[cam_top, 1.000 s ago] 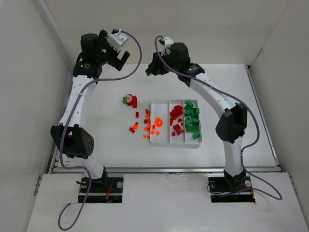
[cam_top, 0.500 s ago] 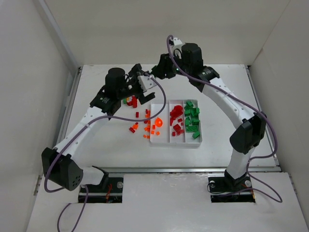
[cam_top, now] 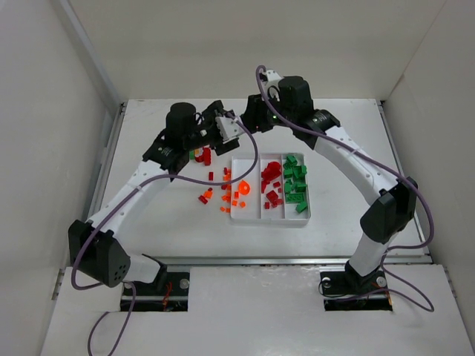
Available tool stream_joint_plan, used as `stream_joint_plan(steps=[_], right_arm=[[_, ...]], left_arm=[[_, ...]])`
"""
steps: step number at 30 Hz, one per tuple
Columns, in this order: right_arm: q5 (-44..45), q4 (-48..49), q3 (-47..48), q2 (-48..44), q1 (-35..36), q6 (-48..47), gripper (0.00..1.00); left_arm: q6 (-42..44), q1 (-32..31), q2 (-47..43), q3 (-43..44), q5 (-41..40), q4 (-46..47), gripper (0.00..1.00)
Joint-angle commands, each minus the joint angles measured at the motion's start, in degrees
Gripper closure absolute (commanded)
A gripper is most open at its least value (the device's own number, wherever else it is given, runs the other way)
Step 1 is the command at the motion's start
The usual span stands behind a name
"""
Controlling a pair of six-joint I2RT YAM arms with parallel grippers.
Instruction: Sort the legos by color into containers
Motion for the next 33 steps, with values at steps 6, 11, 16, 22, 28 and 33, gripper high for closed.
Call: stream_joint_plan(steps=[6,11,16,22,28,33], right_arm=[[-0.3,2.7,1.2,-3.3,2.5,0.8,1.00],[0.3,2.7,0.6,-3.9,2.5,1.3,1.00],[0.3,2.7,-0.5,-4.4,2.5,1.3,1.00],[-0.2,3.2,-1.1,-4.4,2.5,1.3,1.00],[-0.2,3.8,-1.1,-4.9,2.5,1.3,1.00],[-0.2,3.8,-1.1,-4.9,2.5,1.3,1.00]], left_arm=[[-0.8,-0.2,-0.9,0.8,7.0,-3.3,0.31],[-1.0,-0.2,-0.9,0.8,7.6,-3.1,0.33],[-1.0,-0.2,-0.9,0.8,7.6,-3.1,0.53],[-1.0,-0.2,-0.4,0.8,7.6,-3.7,0.75],[-3.5,-0.2,-0.4,1.3,6.4,-2.5,0.92],[-6.3,-0.2,0.2,1.9,5.9,-0.7,0.59]])
